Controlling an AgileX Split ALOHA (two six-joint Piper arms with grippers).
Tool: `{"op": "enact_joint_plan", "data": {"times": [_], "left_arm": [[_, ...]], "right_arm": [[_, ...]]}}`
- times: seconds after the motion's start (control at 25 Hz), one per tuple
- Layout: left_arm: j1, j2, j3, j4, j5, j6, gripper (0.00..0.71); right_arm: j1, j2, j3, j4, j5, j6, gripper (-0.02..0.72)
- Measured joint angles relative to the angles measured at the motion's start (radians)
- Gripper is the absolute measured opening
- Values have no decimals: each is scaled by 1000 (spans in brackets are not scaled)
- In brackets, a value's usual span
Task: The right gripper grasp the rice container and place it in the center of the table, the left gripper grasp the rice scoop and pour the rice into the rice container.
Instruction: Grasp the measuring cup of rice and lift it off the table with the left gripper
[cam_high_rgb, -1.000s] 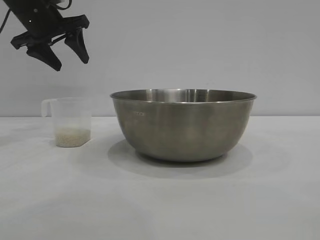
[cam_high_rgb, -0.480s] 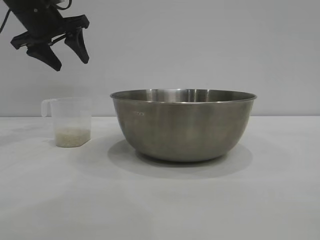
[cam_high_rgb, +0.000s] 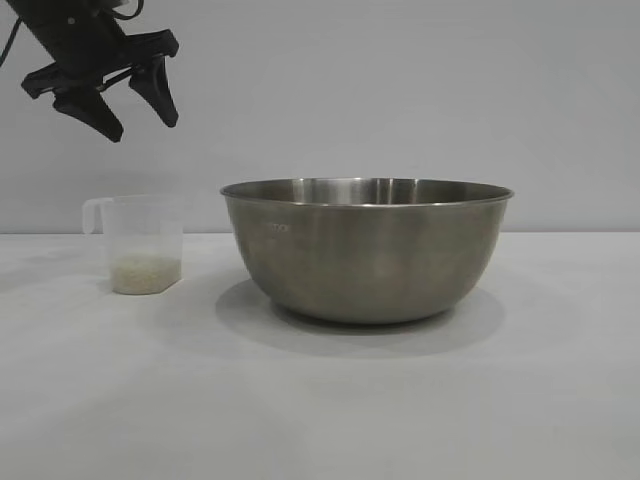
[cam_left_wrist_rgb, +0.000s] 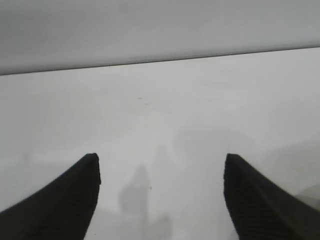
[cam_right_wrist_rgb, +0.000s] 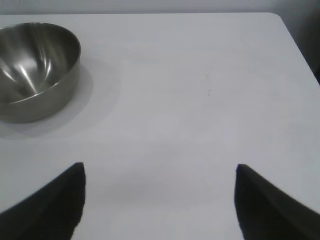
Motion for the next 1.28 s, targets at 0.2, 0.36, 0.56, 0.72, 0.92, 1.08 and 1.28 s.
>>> {"op": "enact_joint_plan", "data": {"times": [0.2,0.36,0.56,0.72,0.92,1.08,1.28], "left_arm": [[0,0,0,0,0,0,545],[0,0,0,-2,0,0,545],[0,0,0,-2,20,0,545],[0,0,0,-2,29,16,545],[0,0,19,-2,27,49,545],[0,0,65,-2,23,80,545],[0,-2,98,0,23,105,545]], "right_arm": [[0,0,0,0,0,0,524],[0,0,0,0,0,0,524],[0,0,0,0,0,0,524],[0,0,0,0,0,0,524],[0,0,0,0,0,0,524],[0,0,0,0,0,0,524],[0,0,0,0,0,0,524]]}}
